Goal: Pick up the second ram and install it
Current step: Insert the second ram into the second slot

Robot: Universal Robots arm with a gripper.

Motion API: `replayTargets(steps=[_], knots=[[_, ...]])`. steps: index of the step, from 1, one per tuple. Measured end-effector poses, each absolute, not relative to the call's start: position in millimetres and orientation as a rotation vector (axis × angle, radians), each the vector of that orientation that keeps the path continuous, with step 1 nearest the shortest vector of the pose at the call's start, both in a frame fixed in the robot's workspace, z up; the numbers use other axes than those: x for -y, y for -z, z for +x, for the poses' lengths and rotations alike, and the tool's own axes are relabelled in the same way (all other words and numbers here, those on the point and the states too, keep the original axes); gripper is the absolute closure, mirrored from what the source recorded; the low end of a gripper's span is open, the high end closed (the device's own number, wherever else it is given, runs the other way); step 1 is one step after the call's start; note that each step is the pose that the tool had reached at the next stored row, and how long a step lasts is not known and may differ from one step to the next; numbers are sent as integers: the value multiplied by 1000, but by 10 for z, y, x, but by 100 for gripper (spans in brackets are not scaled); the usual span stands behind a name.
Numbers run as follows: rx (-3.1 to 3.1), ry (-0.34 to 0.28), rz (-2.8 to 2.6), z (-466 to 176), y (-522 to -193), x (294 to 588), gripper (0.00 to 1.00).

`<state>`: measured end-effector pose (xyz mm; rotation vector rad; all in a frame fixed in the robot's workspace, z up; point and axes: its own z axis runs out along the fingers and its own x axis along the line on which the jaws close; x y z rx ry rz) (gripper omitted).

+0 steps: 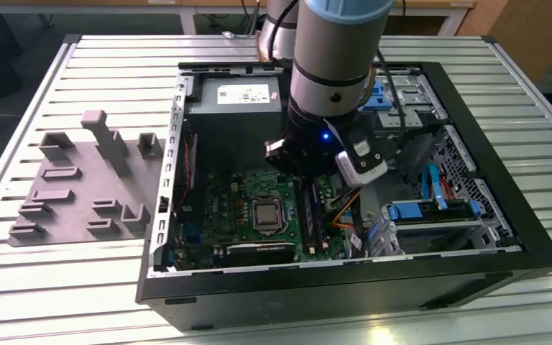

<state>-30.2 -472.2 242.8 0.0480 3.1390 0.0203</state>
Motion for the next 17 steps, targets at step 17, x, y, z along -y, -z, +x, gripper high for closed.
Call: replayTargets(steps=[17], knots=[[-3142, -22, 50, -274, -2361, 4722, 86]])
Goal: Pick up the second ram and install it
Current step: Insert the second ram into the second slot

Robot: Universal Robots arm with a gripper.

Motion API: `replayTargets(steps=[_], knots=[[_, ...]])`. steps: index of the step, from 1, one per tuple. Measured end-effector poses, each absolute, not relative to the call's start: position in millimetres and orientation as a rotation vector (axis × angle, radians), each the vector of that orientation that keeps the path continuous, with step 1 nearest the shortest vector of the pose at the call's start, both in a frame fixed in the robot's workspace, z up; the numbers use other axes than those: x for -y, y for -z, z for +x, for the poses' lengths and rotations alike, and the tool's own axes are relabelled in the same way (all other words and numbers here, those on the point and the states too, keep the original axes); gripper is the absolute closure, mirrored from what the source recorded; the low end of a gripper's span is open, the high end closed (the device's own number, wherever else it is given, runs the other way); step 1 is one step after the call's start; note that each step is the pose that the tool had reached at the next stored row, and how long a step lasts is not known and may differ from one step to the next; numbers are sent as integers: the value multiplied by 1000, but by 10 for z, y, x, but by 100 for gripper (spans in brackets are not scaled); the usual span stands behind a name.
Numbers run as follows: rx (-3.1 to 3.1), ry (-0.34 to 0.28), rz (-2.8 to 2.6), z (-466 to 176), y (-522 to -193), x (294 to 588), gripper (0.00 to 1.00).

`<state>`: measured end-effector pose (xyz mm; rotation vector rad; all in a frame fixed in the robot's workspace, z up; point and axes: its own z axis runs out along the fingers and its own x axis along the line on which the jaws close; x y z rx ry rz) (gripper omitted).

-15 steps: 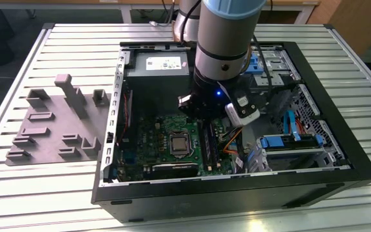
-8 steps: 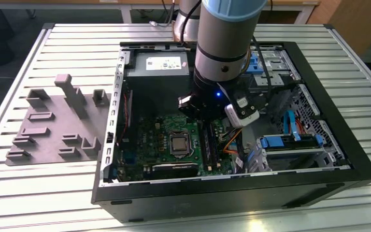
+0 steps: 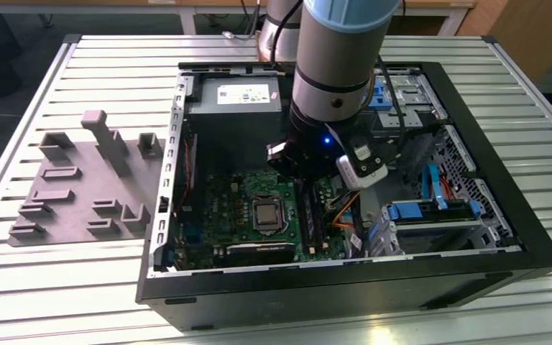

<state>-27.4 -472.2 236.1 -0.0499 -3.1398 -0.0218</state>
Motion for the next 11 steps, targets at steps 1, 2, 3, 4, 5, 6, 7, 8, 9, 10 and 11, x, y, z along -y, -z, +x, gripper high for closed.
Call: replayTargets(steps=[1, 2, 3, 4, 5, 6, 7, 8, 9, 10, 11], knots=[[3140, 22, -50, -274, -2356, 4722, 86], [3140, 21, -50, -274, -2351, 4723, 86], [3140, 22, -50, -274, -2343, 4725, 86], [3140, 22, -50, -274, -2331, 4727, 86], [3140, 22, -50, -274, -2318, 4729, 86], [3140, 22, -50, -274, -2302, 4733, 86], [3140, 22, -50, -274, -2285, 4736, 86], [3140, 22, -50, -274, -2268, 4740, 86], [3140, 22, -50, -274, -2251, 4744, 86], [3140, 22, -50, -274, -2236, 4748, 86], [3140, 22, -50, -274, -2228, 4751, 86]])
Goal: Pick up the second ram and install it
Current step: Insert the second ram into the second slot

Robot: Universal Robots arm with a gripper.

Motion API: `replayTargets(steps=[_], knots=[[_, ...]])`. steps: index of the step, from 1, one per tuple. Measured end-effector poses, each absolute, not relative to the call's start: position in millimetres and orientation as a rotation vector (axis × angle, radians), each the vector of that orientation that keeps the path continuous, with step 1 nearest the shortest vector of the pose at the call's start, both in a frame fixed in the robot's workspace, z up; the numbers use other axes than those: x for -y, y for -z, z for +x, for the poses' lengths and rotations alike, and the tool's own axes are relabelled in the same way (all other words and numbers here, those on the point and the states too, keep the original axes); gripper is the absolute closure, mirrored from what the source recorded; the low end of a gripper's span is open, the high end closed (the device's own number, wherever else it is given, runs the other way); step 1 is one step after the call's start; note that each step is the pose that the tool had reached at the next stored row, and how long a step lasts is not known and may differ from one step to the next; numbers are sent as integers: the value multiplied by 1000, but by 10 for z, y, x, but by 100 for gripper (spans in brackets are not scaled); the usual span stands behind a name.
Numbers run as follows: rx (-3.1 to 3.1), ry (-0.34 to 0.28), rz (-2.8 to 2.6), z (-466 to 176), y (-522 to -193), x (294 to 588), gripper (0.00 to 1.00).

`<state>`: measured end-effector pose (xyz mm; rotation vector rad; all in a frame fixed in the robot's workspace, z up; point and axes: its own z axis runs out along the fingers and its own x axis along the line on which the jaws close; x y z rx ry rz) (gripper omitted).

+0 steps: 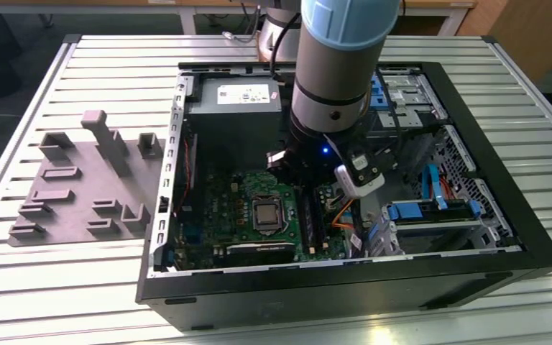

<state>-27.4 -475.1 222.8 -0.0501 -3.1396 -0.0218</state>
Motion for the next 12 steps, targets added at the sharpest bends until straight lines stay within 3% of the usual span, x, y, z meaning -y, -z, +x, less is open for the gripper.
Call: replayTargets(steps=[12], knots=[[3140, 22, -50, -274, -2223, 4751, 86]])
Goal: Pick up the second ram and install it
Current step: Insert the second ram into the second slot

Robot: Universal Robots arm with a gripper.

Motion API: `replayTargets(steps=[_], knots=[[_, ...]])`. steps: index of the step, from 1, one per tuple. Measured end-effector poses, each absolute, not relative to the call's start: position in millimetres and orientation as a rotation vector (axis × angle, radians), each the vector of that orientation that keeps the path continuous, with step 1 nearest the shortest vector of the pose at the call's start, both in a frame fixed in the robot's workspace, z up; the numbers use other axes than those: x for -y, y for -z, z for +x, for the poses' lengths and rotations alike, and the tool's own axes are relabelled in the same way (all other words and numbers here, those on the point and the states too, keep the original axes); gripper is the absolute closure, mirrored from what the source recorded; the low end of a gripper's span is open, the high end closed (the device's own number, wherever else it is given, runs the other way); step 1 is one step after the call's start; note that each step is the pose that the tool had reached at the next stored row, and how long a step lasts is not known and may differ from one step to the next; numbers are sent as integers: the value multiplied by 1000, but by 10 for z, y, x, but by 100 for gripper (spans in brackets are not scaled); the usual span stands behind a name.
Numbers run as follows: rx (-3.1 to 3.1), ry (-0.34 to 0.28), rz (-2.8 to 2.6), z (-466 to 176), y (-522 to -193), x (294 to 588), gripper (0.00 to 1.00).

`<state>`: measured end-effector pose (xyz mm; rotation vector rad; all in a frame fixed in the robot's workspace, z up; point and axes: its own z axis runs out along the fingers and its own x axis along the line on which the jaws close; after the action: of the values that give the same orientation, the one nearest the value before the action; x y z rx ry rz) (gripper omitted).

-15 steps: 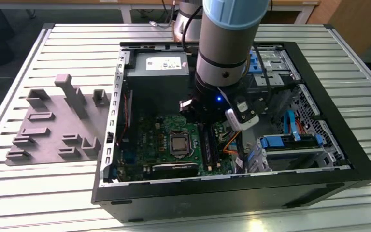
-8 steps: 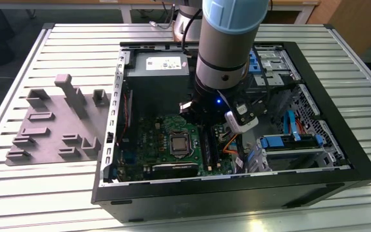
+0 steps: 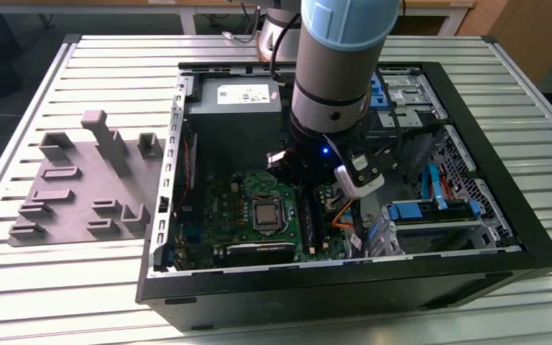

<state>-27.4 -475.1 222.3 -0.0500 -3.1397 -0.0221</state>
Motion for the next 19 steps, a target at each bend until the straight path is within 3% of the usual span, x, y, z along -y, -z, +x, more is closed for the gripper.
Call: replayTargets(steps=[19], knots=[[3140, 22, -15, -261, -2158, 4751, 86]])
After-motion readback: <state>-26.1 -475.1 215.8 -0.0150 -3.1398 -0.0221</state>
